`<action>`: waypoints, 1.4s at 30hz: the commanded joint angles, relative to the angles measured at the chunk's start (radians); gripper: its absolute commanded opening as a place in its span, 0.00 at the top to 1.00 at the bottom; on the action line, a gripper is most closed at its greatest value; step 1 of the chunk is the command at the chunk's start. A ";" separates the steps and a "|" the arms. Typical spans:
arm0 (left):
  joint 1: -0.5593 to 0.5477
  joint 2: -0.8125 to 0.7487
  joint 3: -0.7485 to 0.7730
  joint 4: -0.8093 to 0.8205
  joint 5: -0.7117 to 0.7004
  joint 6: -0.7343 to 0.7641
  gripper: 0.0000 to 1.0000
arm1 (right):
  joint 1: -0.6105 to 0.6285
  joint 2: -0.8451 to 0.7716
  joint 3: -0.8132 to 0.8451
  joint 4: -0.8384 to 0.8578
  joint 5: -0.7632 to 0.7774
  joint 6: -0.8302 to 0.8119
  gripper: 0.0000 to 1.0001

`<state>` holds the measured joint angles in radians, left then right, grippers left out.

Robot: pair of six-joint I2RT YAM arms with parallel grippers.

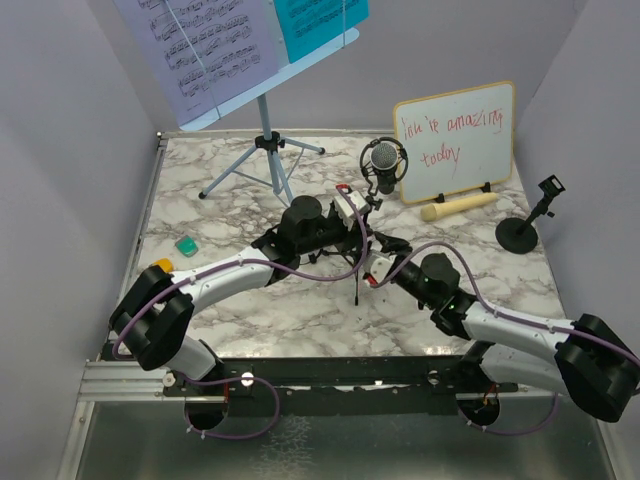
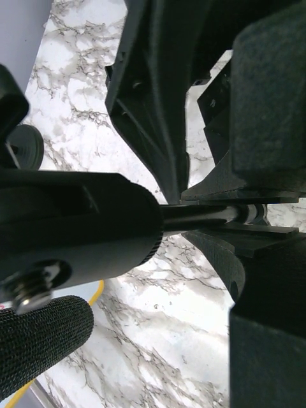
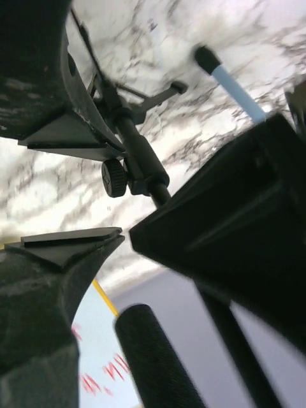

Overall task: Pack up the instrument practice props
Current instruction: Unscrew the knob on the microphone stand.

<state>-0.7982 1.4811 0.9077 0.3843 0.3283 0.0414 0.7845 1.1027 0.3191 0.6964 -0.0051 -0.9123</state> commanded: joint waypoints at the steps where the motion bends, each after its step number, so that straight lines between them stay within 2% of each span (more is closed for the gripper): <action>1: -0.010 -0.013 0.002 -0.016 0.014 0.000 1.00 | -0.026 -0.076 -0.024 0.040 -0.023 0.362 0.47; 3: -0.010 -0.013 0.002 -0.016 0.010 0.003 1.00 | -0.033 -0.099 -0.035 0.040 0.018 0.480 0.43; 7: -0.010 -0.016 0.002 -0.016 0.009 0.003 1.00 | -0.062 -0.154 -0.029 -0.025 0.179 0.760 0.27; 11: -0.010 -0.016 0.001 -0.017 0.006 0.007 1.00 | -0.131 -0.228 -0.043 -0.064 0.038 0.975 0.23; 15: -0.010 -0.019 0.001 -0.017 0.006 0.007 1.00 | -0.196 -0.258 -0.052 -0.047 -0.041 1.183 0.22; 18: -0.010 -0.023 -0.001 -0.016 0.005 0.008 1.00 | -0.237 -0.240 -0.068 0.017 -0.122 1.344 0.23; 21: -0.010 -0.028 -0.001 -0.017 0.005 0.005 1.00 | -0.275 -0.192 -0.116 0.155 -0.217 1.467 0.25; 26: -0.010 -0.036 0.000 -0.016 0.008 0.002 1.00 | -0.324 -0.070 -0.125 0.253 -0.291 1.599 0.31; 32: -0.009 -0.041 0.002 -0.016 0.019 -0.003 1.00 | -0.349 0.066 -0.140 0.432 -0.346 1.680 0.40; 42: -0.010 -0.041 0.003 -0.016 0.018 -0.003 1.00 | -0.386 0.202 -0.130 0.565 -0.426 1.760 0.51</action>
<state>-0.8028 1.4715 0.9077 0.3656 0.3283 0.0414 0.4091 1.2671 0.1921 1.1641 -0.3676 0.8024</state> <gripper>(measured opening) 0.191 0.506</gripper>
